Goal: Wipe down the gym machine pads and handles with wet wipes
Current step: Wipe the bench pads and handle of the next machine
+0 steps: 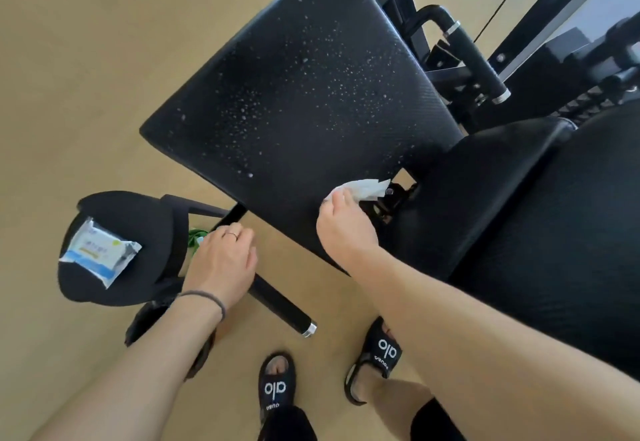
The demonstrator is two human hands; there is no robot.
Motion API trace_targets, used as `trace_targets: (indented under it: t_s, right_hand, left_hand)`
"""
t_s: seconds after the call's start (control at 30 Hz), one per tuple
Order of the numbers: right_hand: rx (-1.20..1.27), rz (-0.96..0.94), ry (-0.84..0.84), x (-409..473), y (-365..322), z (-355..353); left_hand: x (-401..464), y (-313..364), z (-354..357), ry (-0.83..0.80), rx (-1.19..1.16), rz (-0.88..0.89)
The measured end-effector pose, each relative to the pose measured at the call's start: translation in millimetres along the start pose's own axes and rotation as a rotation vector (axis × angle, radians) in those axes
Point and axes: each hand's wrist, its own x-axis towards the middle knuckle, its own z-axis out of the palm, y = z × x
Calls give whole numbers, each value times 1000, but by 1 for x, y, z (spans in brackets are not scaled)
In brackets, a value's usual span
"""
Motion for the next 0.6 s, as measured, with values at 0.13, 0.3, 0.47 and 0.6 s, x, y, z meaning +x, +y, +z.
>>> trace_targets:
  t_s: [0.13,0.3,0.47,0.6]
  right_hand:
    - [-47,-221,77,-38,-6,69]
    - [-7,-389,10,-103,-20,129]
    - [-48,-377,206,-120,-32,168]
    - [-24,-442,275,-121,-36,184]
  left_hand:
    - [13,-32,13,114,-20,188]
    - [31,-62,36,256,-247,363]
    - [34,-65,53,416,-402,371]
    - [30,-59,58,547,-527,342]
